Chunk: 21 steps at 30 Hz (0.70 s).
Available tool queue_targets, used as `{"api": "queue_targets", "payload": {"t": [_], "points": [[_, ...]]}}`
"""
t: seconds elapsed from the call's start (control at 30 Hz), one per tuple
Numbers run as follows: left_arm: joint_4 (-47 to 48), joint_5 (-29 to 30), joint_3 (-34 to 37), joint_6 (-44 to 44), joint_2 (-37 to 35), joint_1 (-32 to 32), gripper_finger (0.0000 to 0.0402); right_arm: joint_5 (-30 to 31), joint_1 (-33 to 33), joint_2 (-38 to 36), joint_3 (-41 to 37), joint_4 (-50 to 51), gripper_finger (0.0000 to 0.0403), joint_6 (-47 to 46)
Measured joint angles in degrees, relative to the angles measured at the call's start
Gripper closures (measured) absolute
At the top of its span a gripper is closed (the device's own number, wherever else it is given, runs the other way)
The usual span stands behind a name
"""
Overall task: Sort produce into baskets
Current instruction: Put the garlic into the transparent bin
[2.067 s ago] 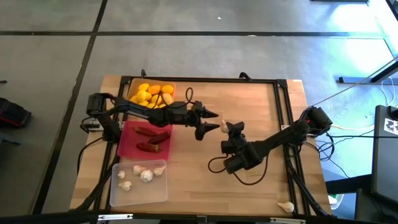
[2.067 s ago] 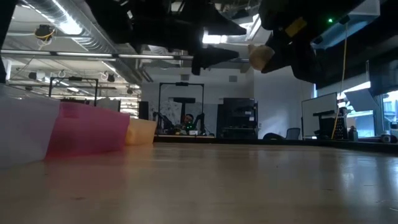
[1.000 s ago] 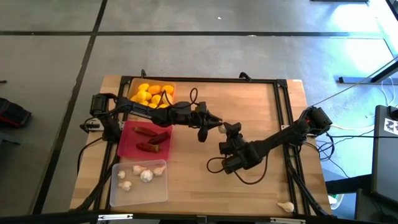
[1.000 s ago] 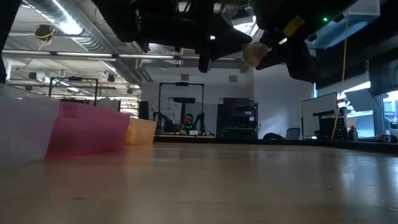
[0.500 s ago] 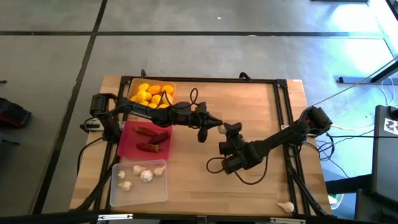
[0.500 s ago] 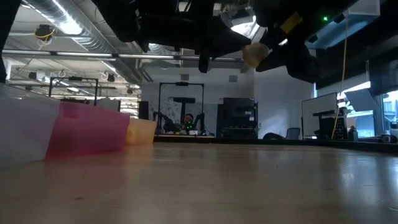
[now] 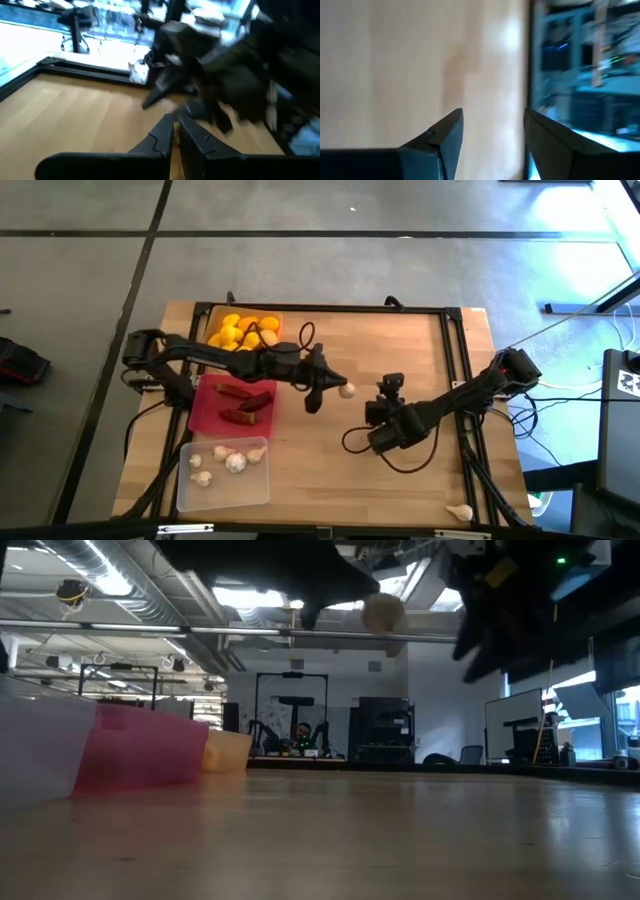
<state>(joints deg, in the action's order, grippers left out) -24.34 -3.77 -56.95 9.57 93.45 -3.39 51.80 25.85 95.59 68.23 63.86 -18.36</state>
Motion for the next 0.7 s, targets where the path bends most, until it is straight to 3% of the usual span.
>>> {"api": "queue_targets", "payload": {"t": [0.2,0.37,0.53,0.7], "points": [[14.67,0.37,-0.02,-7.58,-6.22,5.08,0.0380,-10.61,0.04,-0.28,-0.69,2.64,0.0213,-4.89],[29.10,5.00,-0.01,-9.99,-12.04,11.64,0.0382,-12.47,0.04,-0.29,-4.49,2.04,0.0225,-6.92],[38.91,9.79,0.00,-5.43,-17.26,19.07,0.0384,-12.95,0.04,-0.31,-8.41,0.41,0.0234,-9.48],[46.97,13.79,-0.02,4.68,-20.28,26.38,0.0380,-13.02,0.04,-0.28,-10.68,-2.13,0.0235,-10.53]]}}
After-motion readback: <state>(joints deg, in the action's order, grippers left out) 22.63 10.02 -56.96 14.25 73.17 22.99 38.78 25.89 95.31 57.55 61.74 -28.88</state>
